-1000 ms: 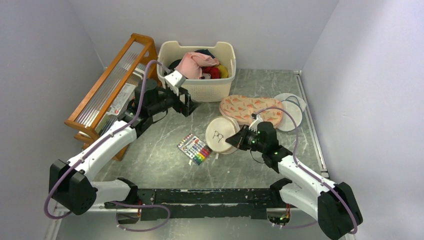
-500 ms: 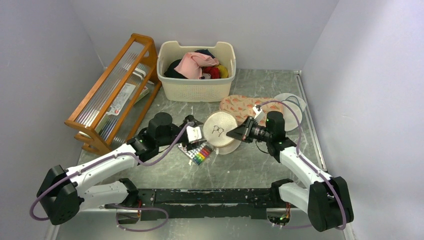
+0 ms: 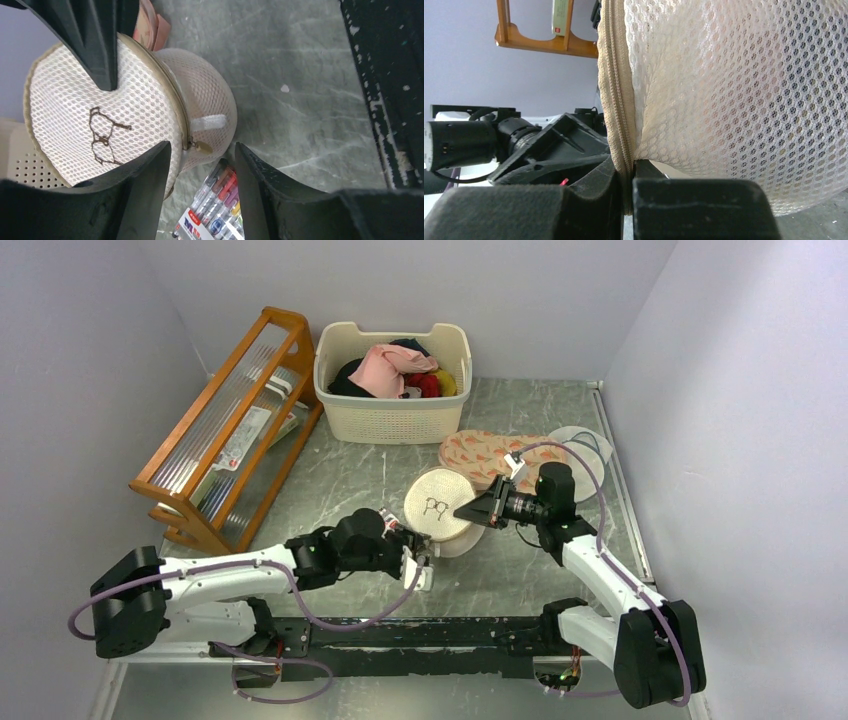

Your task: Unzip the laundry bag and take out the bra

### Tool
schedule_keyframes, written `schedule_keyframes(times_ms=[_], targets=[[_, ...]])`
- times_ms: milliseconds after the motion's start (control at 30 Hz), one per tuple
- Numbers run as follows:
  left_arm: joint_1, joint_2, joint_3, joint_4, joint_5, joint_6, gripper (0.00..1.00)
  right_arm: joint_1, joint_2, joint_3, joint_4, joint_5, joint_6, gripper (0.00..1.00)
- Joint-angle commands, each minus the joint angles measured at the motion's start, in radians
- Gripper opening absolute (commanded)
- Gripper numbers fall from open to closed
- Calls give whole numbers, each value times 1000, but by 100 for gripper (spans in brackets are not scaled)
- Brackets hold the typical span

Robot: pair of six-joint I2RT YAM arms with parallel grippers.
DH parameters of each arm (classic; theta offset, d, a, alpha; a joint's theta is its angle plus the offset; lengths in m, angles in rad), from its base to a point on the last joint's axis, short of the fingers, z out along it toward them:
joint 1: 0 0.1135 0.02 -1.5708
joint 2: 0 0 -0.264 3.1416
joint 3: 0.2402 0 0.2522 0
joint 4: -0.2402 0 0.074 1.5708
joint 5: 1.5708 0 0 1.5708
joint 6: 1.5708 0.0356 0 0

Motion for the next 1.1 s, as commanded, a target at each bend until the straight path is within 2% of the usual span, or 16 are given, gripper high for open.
schedule_keyframes(times_ms=[0, 167, 400, 567, 733, 800, 867, 967, 1067], targets=[[-19, 23, -11, 35, -117, 73, 59, -9, -12, 8, 51, -65, 25, 0], [-20, 36, -21, 72, -208, 99, 58, -9, -5, 19, 38, -75, 15, 0], [-20, 57, -27, 112, -265, 112, 56, -8, -7, 19, 53, -92, 30, 0], [-20, 79, 0, 129, -276, 78, 44, -8, -4, 21, 58, -92, 27, 0], [-20, 89, 40, 87, -261, 38, 25, -8, 19, 40, 21, -64, -32, 0], [-19, 98, 67, 51, -254, 9, 16, -9, 34, 93, -135, 38, -164, 3], [-6, 111, 101, 25, -237, -34, 7, -8, 40, 169, -319, 225, -310, 8], [34, 135, 147, -4, -191, -113, 7, -9, 13, 228, -448, 420, -423, 22], [84, 156, 194, -25, -165, -185, 7, -8, -52, 252, -501, 527, -466, 40]])
